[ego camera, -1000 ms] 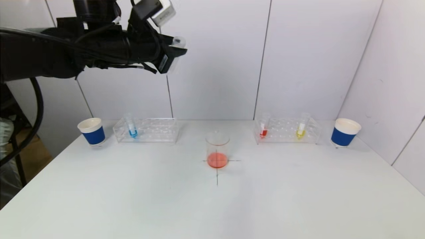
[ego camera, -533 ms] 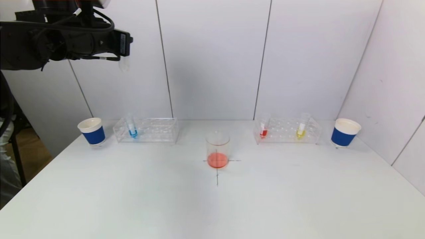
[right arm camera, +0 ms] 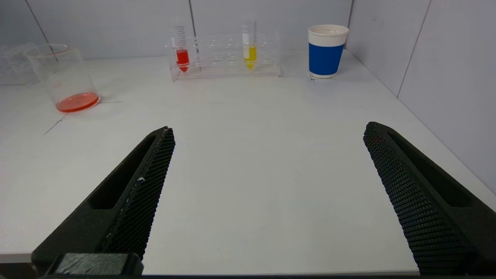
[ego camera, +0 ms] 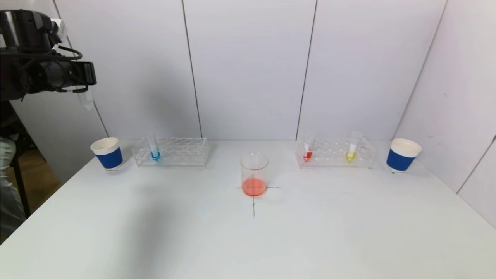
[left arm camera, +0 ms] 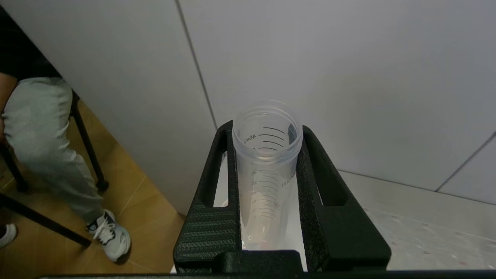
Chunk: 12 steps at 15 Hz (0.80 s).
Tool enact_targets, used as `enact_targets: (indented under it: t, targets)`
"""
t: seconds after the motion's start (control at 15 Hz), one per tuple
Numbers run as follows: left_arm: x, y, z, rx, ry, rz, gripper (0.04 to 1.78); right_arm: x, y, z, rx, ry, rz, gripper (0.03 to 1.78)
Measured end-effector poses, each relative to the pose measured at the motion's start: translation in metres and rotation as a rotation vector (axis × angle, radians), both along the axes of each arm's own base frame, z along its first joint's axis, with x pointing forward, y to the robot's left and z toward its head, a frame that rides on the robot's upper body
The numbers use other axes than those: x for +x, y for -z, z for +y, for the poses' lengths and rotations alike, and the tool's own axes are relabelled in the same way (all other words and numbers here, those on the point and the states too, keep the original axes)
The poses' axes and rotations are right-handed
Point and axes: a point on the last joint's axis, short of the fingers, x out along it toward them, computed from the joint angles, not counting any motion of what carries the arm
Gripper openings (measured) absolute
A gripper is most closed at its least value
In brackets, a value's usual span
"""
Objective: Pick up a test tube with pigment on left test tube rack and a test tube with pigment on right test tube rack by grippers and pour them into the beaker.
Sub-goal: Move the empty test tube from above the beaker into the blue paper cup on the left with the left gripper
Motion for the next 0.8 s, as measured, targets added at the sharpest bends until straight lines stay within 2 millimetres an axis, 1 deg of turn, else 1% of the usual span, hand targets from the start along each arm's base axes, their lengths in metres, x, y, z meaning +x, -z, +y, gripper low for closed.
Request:
enact_targets:
  t: [0.2,0.47,0.67,0.8]
  targets:
    - [0.010,0.030,0.023,-0.003,-0.047,-0.009,0.44,0.000,0.000,0.000,0.000,0.000,0.000,1.77]
    - [0.033,0.078,0.051,0.009,-0.088,-0.060,0.44,0.000,0.000,0.000,0.000,0.000,0.000,1.77]
    - [0.048,0.109,0.064,0.009,-0.071,-0.066,0.44,0.000,0.000,0.000,0.000,0.000,0.000,1.77]
    - [0.055,0.126,0.069,0.005,-0.069,-0.057,0.44,0.000,0.000,0.000,0.000,0.000,0.000,1.77]
